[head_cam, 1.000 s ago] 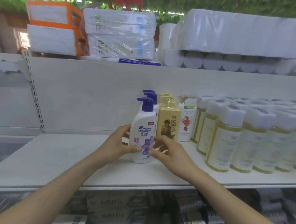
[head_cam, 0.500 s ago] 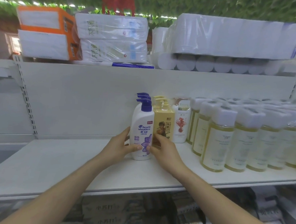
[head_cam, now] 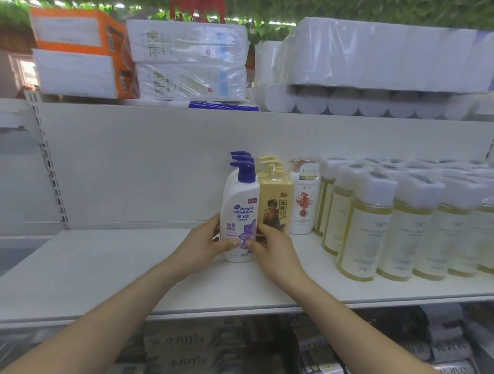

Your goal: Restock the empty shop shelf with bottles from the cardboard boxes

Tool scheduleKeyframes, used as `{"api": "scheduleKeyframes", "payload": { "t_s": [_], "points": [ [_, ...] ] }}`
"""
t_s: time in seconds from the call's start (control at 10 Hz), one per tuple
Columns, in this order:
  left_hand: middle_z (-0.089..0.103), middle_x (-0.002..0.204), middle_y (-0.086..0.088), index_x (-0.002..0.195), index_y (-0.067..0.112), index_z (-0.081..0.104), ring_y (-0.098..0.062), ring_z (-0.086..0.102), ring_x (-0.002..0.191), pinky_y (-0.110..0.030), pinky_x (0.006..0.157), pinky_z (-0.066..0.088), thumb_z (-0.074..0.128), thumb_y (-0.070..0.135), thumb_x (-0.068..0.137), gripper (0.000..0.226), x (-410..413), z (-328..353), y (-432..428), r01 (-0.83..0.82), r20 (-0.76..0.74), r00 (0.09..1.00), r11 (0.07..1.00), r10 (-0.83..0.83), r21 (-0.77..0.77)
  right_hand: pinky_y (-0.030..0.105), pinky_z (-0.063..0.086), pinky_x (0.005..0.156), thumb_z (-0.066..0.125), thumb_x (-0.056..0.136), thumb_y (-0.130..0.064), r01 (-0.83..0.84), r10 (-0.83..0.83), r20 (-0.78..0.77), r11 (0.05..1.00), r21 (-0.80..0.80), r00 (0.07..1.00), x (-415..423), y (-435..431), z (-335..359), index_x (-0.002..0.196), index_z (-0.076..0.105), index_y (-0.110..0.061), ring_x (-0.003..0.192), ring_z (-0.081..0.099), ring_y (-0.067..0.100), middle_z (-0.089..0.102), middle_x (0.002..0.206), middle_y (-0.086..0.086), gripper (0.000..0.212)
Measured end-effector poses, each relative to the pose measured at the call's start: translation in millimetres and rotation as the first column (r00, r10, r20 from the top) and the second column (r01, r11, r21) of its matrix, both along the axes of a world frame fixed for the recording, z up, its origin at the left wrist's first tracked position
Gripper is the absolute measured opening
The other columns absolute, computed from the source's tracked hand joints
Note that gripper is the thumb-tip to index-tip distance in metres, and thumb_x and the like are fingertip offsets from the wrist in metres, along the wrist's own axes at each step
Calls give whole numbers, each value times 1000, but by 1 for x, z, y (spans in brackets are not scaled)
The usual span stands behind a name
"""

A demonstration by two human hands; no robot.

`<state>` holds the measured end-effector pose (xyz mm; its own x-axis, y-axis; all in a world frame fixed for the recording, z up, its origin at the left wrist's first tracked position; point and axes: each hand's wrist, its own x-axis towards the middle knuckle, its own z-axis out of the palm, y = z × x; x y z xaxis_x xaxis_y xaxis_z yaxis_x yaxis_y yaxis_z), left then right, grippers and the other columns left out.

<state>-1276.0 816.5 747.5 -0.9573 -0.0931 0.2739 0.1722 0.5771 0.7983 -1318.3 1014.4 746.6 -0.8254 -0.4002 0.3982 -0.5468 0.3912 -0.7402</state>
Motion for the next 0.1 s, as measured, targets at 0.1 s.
{"api": "scheduleKeyframes", "payload": {
  "t_s": [0.1],
  "points": [
    [65, 136, 28, 148, 47, 48, -7, 60, 132, -39, 112, 52, 80, 50, 91, 65, 3, 3, -3, -6, 2, 1000, 1000, 6, -5, 28, 52, 105, 67, 104, -33, 40, -40, -41, 999, 8, 998, 5, 7, -1, 144, 63, -29, 121, 62, 11, 68, 138, -6, 40]
  ]
}}
